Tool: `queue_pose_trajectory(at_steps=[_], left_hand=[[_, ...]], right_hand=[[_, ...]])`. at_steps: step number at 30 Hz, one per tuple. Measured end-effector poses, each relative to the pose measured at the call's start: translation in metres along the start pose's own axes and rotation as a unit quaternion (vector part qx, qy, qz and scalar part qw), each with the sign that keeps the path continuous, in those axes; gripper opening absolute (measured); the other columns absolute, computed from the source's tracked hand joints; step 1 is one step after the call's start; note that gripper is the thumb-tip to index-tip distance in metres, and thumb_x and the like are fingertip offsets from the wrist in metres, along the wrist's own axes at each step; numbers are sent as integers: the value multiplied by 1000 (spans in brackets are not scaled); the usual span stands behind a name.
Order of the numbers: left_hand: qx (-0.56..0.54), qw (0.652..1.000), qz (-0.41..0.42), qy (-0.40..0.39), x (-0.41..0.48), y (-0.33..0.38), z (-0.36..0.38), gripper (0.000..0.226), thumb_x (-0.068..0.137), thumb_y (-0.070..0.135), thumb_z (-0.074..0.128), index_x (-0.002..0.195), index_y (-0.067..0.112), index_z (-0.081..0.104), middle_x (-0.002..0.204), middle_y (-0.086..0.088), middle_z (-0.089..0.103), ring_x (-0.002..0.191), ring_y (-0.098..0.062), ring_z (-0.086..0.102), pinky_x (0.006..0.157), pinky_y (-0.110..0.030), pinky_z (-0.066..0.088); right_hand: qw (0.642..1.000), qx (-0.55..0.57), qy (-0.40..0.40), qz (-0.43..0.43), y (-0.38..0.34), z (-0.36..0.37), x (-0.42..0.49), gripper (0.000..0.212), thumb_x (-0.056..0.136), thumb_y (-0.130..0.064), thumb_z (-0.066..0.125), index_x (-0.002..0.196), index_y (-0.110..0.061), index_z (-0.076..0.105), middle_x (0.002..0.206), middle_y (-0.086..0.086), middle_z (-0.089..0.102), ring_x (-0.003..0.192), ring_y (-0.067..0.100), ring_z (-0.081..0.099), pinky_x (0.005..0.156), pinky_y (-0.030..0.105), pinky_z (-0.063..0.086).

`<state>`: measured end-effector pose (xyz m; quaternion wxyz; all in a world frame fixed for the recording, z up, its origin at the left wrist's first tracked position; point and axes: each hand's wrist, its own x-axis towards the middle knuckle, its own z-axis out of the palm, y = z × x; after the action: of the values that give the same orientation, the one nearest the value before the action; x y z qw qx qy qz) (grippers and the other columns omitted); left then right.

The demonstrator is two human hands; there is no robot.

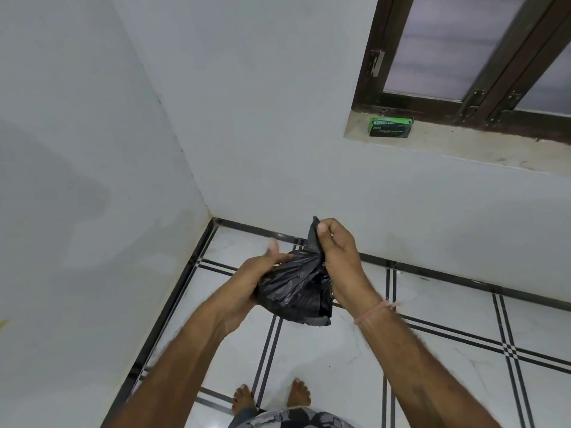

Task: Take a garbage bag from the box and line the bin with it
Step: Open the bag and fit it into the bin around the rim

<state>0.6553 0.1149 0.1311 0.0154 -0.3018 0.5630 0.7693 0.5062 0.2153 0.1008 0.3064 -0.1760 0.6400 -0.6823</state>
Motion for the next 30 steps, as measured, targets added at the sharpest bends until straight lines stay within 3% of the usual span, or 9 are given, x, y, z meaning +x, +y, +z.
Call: queue_pose_trajectory(at_steps=[4, 8, 10, 13, 15, 19, 22, 25, 30], left_hand=[[63, 997, 36, -15, 6, 2, 4, 36, 97, 39, 65, 103, 6, 78, 89, -7, 78, 76, -17, 70, 71, -27, 52], [-10, 999, 40, 19, 12, -6, 13, 22, 94, 25, 71, 93, 4, 77, 83, -14, 76, 66, -18, 71, 62, -25, 57], [-39, 996, 53, 56, 12, -8, 19, 19, 96, 19, 71, 85, 3, 74, 78, -12, 75, 62, -17, 70, 57, -23, 56], [-60, 988, 77, 120, 15, -12, 23, 28, 94, 18, 73, 68, 10, 68, 65, -7, 68, 54, -14, 63, 53, -20, 51], [-79, 982, 82, 149, 17, -13, 21, 28, 91, 20, 76, 65, 13, 67, 69, -12, 64, 61, -20, 61, 60, -24, 53], [-140, 980, 64, 127, 18, -13, 18, 24, 83, 29, 80, 76, 10, 67, 84, -20, 62, 71, -27, 63, 66, -32, 57], [-196, 976, 46, 87, 17, -12, 20, 49, 81, 36, 74, 110, -2, 65, 102, -27, 63, 87, -32, 64, 86, -49, 57], [-211, 974, 33, 79, 18, -14, 18, 69, 84, 39, 69, 125, -14, 56, 126, -42, 59, 109, -42, 58, 109, -75, 38], [-217, 973, 29, 79, 19, -15, 17, 69, 87, 42, 64, 130, -11, 58, 127, -33, 67, 107, -37, 69, 99, -61, 55]], right_hand=[[999, 5, -48, 0, -6, -4, 7, 31, 109, -29, 51, 81, -16, 56, 68, -2, 51, 62, 12, 45, 60, 29, 42], [998, 25, -58, 22, -7, 0, 12, 30, 109, -26, 53, 81, -16, 57, 63, -6, 52, 56, 7, 47, 54, 22, 43], [1000, -9, -15, 20, -1, 2, 14, 23, 107, -25, 56, 87, -15, 60, 69, -7, 59, 60, 7, 53, 58, 24, 46], [976, -144, 159, -38, 5, -4, 2, 7, 102, -27, 64, 99, -21, 62, 91, -12, 66, 78, 0, 59, 75, 22, 46], [980, -113, 156, -51, 2, -6, -17, 13, 101, -29, 66, 98, -17, 63, 90, -8, 66, 78, 5, 58, 74, 23, 46], [992, 60, -60, 95, -4, 5, -48, 41, 99, -33, 67, 111, 7, 62, 95, 11, 71, 86, 22, 69, 66, 34, 57], [986, 88, -59, 130, 0, 11, -46, 47, 89, -34, 76, 103, 9, 64, 92, 15, 69, 87, 26, 68, 71, 38, 56], [974, 145, -39, 167, 1, 10, -41, 34, 87, -31, 73, 104, -2, 67, 87, 11, 70, 79, 21, 68, 67, 33, 59], [962, 179, -18, 207, 0, 8, -33, 31, 105, -25, 55, 119, 0, 66, 103, 13, 76, 90, 24, 72, 74, 40, 63]])
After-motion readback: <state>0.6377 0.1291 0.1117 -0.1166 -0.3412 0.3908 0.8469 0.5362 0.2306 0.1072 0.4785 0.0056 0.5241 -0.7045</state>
